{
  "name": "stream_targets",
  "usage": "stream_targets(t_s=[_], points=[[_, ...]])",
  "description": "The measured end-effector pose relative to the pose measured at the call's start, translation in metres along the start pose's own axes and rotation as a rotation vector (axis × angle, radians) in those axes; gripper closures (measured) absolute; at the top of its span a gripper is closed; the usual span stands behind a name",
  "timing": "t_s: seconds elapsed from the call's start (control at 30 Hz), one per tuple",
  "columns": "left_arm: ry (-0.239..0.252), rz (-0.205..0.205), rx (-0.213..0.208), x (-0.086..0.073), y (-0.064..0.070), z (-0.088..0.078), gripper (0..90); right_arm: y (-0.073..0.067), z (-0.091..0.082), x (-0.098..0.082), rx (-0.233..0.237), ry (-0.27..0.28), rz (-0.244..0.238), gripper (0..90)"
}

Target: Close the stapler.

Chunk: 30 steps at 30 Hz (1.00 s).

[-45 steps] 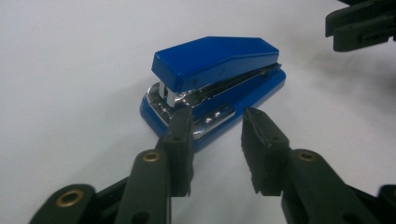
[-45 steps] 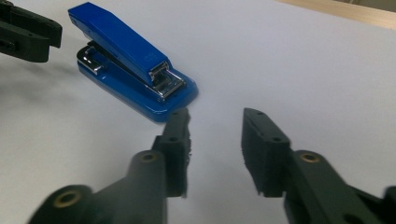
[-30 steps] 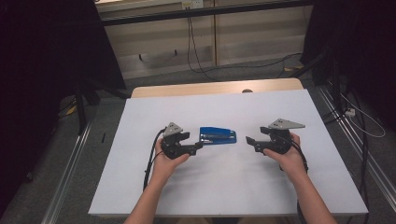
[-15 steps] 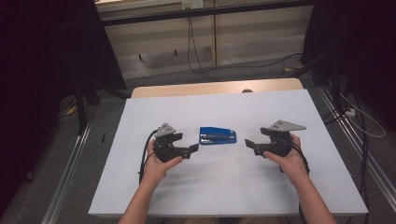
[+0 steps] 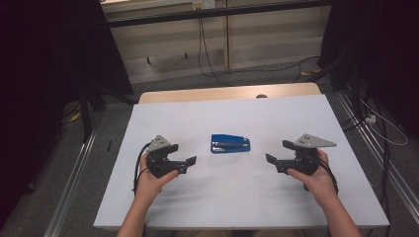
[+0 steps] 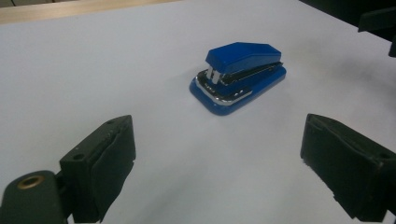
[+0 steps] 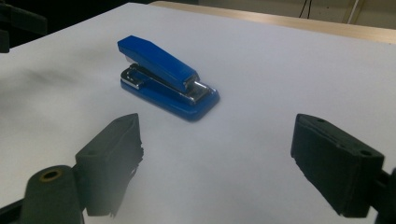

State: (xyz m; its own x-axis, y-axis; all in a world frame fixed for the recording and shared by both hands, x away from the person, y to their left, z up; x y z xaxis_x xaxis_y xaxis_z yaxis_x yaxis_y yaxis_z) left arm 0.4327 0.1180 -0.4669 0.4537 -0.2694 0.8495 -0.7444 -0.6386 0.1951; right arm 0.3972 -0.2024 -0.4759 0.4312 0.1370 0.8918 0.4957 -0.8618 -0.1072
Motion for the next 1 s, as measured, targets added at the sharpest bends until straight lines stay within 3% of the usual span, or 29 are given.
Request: stream_targets(t_s=[0.23,0.6,0.77,1.0], points=[[-0.006,-0.02,0.025,-0.007,-0.007,-0.009,10.3,0.002,-0.012,-0.01,-0.008,-0.003,0.003,16.3],[0.0,-0.005,0.043,-0.008,-0.011,-0.023,9.6,0.008,-0.033,-0.019,-0.026,-0.001,-0.002,16.3],[0.001,-0.009,0.03,-0.01,-0.01,-0.028,8.9,0.007,-0.037,-0.02,-0.022,0.003,-0.015,16.0],[-0.005,0.011,0.045,-0.015,-0.013,-0.035,8.8,0.003,-0.042,-0.025,-0.023,-0.001,-0.022,15.7]])
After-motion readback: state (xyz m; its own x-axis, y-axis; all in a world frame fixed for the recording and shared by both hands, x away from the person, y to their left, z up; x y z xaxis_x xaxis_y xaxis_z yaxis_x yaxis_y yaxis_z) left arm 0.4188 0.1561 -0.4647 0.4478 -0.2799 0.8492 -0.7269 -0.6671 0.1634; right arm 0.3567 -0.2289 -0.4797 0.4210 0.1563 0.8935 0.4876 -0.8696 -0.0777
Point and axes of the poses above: each handheld gripper's, and its own axes: z roughly forward along the jaws, x roughly out of its top, y roughly to its right, the point moved 9 cm from there along z, roughly forward along the jaws, and after that the axes turned 3 degrees about -x, right-handed, at the moved point
